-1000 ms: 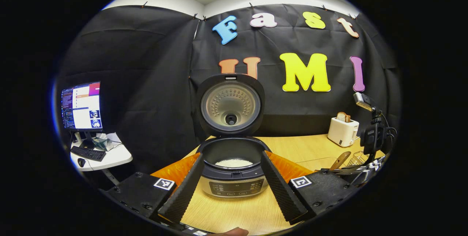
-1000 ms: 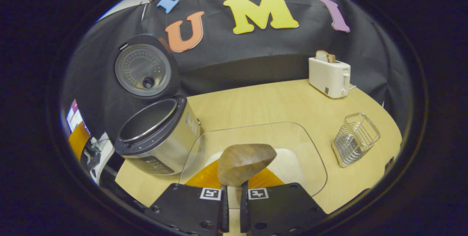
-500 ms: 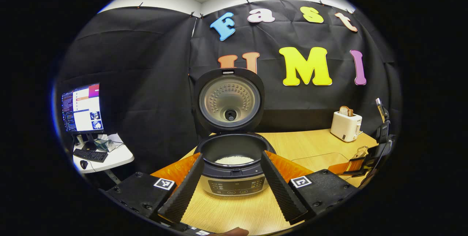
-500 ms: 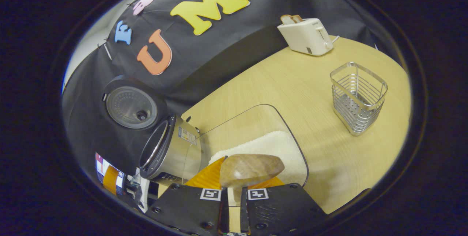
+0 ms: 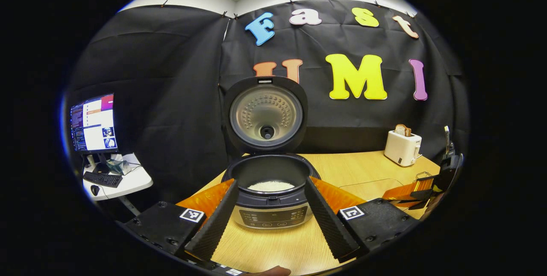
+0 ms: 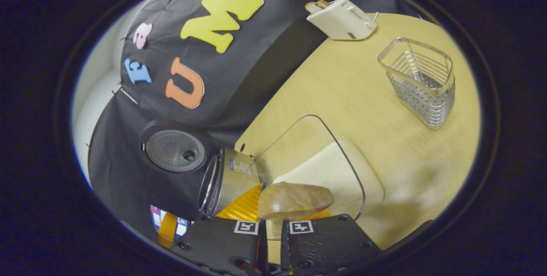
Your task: Close the left gripper, press the button to open the rice cooker; take a wooden spoon from the chopstick holder with the right hand, scoop a spoonful of rice and pour it into the rice cooker, then put the wooden spoon back into the chopstick holder.
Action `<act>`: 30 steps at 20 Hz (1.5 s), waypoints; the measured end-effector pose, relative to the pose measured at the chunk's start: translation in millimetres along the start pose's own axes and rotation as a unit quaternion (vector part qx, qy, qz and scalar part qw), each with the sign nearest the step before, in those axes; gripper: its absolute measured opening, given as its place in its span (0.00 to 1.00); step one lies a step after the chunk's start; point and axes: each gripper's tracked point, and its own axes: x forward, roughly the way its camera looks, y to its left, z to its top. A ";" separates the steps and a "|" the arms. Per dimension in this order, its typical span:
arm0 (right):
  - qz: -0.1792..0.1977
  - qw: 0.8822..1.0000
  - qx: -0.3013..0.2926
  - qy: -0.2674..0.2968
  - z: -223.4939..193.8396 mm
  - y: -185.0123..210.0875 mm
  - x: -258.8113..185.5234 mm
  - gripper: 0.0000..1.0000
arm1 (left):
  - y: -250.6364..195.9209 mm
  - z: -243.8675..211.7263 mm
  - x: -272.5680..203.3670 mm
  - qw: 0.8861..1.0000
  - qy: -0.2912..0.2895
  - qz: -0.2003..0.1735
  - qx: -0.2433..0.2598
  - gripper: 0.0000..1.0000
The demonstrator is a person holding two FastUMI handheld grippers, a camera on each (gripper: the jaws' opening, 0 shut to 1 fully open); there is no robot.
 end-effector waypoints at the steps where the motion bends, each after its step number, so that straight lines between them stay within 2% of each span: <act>1: 0.011 1.000 0.020 -0.007 3.1 1.3 -1.3 0.12 | 3.0 -0.2 0.4 1.000 0.001 0.004 -0.002 0.99; 4: 0.035 0.996 0.080 -0.009 7.7 0.6 -6.9 0.11 | 9.3 -0.9 1.2 1.000 0.001 0.005 -0.012 1.00; 9: 0.040 0.990 0.136 -0.015 34.2 -13.8 -20.6 0.11 | 25.0 -4.3 3.6 1.000 0.007 0.016 -0.023 1.00; 14: 0.074 0.970 0.230 0.014 48.6 -15.5 -27.8 0.11 | 40.0 -6.1 3.9 0.999 0.011 0.029 -0.041 0.99; 18: 0.092 0.965 0.243 0.027 50.3 3.4 -29.9 0.11 | 47.5 -2.4 0.9 0.998 0.005 0.030 -0.048 0.99; 20: 0.103 0.964 0.243 0.031 51.1 20.1 -32.2 0.11 | 48.8 -0.7 -0.5 0.998 0.001 0.028 -0.047 0.96; 21: 0.108 0.964 0.240 0.032 51.9 31.7 -32.5 0.12 | 49.9 -0.5 -0.7 0.999 0.000 0.027 -0.047 1.00; 25: 0.127 0.968 0.216 0.024 60.1 78.9 -33.3 0.11 | 54.6 1.3 -3.2 0.998 -0.004 0.022 -0.051 1.00; 30: 0.126 0.978 0.168 0.022 58.3 133.8 -14.2 0.11 | 61.2 1.4 -5.2 0.998 -0.006 0.017 -0.053 1.00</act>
